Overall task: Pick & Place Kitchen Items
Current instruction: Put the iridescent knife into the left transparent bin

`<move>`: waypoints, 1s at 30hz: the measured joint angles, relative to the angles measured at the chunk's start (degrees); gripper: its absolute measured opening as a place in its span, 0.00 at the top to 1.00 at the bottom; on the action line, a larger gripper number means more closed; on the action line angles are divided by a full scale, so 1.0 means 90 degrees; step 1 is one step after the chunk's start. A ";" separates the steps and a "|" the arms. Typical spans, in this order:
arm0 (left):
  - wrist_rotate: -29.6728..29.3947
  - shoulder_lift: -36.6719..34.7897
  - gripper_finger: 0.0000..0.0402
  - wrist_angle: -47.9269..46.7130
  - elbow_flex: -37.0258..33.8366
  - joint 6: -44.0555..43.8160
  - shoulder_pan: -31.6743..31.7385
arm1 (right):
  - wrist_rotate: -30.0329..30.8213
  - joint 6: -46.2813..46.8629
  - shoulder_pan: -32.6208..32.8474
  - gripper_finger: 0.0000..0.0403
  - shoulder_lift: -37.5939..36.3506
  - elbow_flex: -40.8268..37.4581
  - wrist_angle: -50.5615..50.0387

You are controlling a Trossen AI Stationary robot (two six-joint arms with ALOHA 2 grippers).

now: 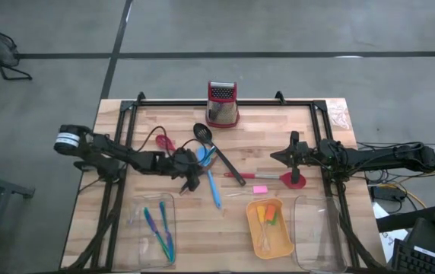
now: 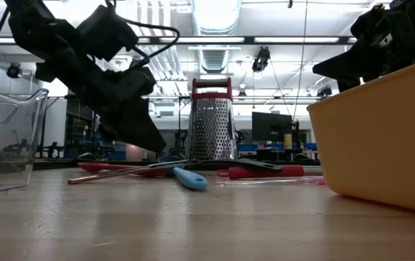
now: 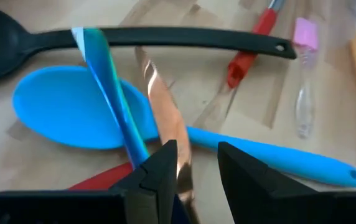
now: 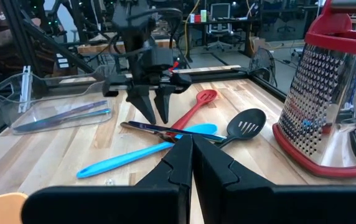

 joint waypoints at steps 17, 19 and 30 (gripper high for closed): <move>-0.0978 0.0166 0.70 -0.0693 -0.0007 -0.0406 0.0002 | -0.0001 0.0000 0.0001 0.98 0.0000 0.0000 0.0000; -0.0918 0.0162 0.70 -0.0678 -0.0007 -0.0396 0.0002 | -0.0001 0.0000 0.0001 0.98 0.0000 0.0000 -0.0001; -0.0510 0.0151 0.70 -0.0696 0.0000 -0.0627 -0.0005 | 0.0000 0.0000 0.0002 0.98 0.0000 0.0000 0.0000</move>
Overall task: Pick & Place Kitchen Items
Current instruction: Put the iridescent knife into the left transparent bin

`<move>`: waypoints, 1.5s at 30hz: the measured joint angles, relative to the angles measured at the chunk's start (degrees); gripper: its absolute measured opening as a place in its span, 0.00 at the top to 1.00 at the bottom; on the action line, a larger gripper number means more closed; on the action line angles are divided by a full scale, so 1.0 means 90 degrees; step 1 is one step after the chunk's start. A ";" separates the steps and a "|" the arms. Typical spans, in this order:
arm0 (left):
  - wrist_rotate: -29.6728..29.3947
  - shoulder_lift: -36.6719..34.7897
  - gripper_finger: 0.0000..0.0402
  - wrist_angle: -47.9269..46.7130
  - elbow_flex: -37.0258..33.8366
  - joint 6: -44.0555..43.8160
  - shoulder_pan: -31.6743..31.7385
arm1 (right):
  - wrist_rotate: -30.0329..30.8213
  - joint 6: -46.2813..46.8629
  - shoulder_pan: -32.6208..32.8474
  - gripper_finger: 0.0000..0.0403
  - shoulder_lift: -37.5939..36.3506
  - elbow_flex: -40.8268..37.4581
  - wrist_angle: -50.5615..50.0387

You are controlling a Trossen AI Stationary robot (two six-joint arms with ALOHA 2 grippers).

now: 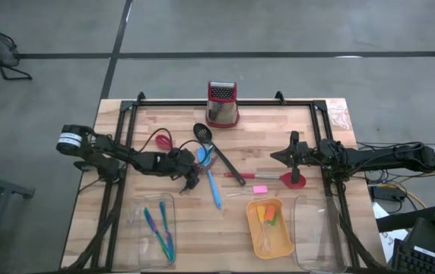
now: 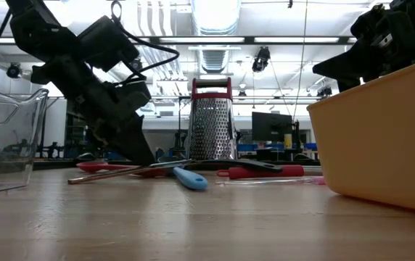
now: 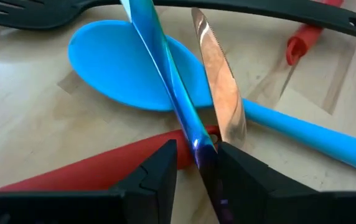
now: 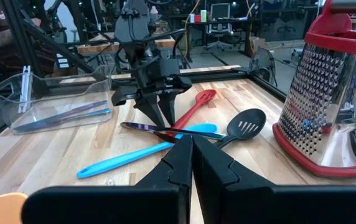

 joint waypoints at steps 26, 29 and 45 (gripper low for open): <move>0.0896 -0.0007 0.70 -0.0420 -0.0010 0.0265 0.0000 | -0.0001 0.0000 -0.0001 0.98 0.0002 0.0000 0.0000; 0.0865 -0.0005 0.73 -0.0409 -0.0010 0.0275 0.0000 | 0.0000 0.0000 -0.0001 0.98 0.0002 0.0000 0.0000; 0.0710 -0.0101 0.86 -0.0423 -0.0007 0.0598 0.0000 | 0.0000 0.0000 -0.0001 0.98 0.0002 0.0000 0.0000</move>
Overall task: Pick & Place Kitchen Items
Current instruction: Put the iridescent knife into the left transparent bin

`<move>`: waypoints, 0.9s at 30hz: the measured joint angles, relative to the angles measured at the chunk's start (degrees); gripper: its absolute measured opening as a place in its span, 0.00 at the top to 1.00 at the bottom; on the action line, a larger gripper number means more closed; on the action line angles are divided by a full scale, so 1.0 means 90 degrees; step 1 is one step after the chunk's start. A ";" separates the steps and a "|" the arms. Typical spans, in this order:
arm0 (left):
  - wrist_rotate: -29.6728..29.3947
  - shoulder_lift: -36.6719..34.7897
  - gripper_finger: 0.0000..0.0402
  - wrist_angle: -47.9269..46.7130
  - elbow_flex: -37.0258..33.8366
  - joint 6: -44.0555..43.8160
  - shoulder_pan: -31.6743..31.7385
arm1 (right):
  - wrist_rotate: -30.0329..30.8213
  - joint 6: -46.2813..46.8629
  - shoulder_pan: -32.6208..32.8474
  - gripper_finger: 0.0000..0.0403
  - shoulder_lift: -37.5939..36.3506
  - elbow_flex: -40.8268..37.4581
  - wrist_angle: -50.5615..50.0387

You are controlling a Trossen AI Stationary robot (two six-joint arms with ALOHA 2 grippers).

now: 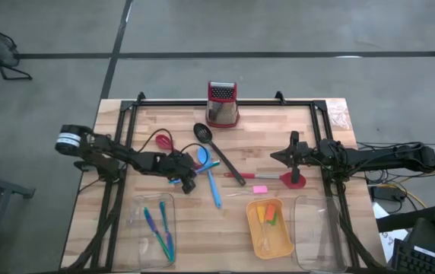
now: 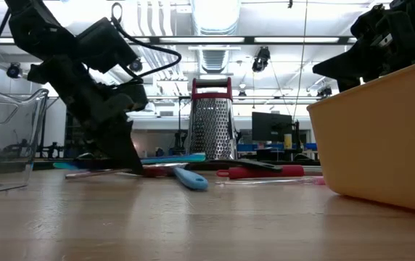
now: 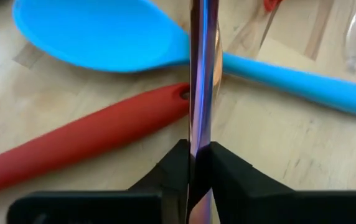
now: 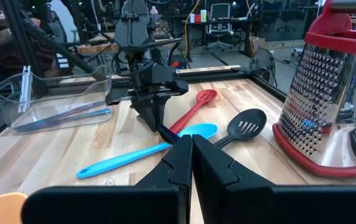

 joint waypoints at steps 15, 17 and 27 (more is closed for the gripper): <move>-0.0006 -0.0173 0.98 0.0024 0.0010 0.0170 0.0000 | -0.0001 0.0000 -0.0001 0.98 0.0000 0.0000 0.0000; -0.0006 -0.0173 0.98 0.0022 0.0012 0.0184 0.0000 | 0.0000 0.0000 -0.0001 0.98 0.0000 0.0000 -0.0002; 0.0235 -0.0333 0.98 -0.0126 0.0126 0.0560 -0.0002 | 0.0000 0.0000 -0.0002 0.98 0.0000 0.0000 -0.0002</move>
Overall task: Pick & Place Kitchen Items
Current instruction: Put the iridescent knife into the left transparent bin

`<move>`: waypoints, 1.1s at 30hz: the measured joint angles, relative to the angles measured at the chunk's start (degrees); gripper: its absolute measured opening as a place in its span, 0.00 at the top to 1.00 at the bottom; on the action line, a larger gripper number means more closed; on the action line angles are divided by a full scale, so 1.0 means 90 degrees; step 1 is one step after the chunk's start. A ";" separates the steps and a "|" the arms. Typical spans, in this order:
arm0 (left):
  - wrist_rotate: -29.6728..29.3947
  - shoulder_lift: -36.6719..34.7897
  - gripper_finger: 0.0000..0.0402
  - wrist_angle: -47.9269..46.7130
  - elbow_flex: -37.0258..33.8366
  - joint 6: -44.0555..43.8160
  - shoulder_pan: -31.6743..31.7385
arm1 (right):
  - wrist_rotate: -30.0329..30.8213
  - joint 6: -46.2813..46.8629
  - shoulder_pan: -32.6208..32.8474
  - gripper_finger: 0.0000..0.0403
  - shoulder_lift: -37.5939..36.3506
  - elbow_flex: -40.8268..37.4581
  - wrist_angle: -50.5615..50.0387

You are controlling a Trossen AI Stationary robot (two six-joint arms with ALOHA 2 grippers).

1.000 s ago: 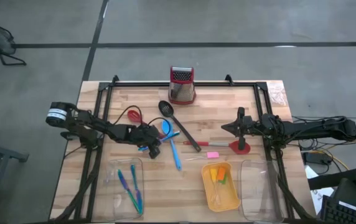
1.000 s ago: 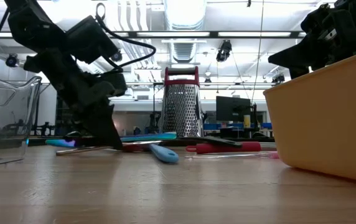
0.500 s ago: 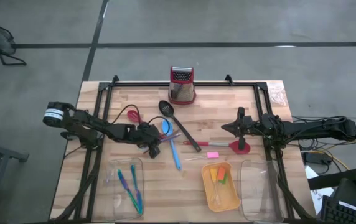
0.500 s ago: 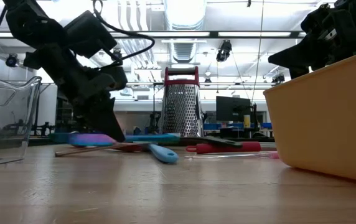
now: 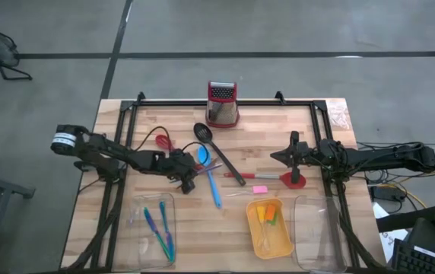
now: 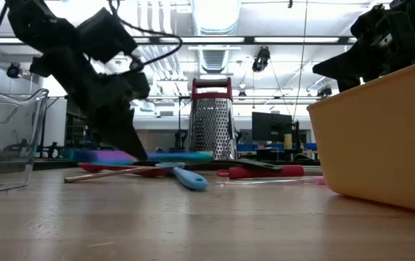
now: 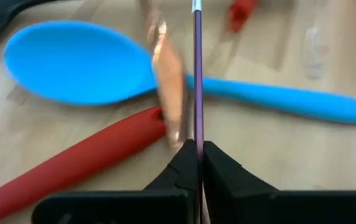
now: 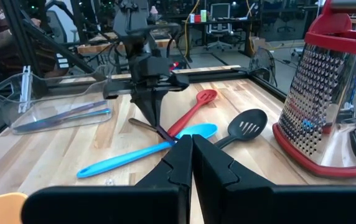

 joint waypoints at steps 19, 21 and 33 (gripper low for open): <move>0.2034 -0.2893 0.98 -0.2313 0.0400 0.0314 -0.1253 | -0.0002 0.0000 0.0002 0.98 -0.0002 0.0000 0.0000; 0.2029 -0.3227 0.98 -0.2486 0.0460 0.0746 -0.1425 | -0.0002 0.0000 0.0002 0.98 -0.0002 0.0000 0.0001; 0.2642 -0.4049 0.98 -0.3698 0.0461 0.1737 -0.2388 | 0.0000 0.0000 0.0002 0.98 0.0000 0.0000 0.0000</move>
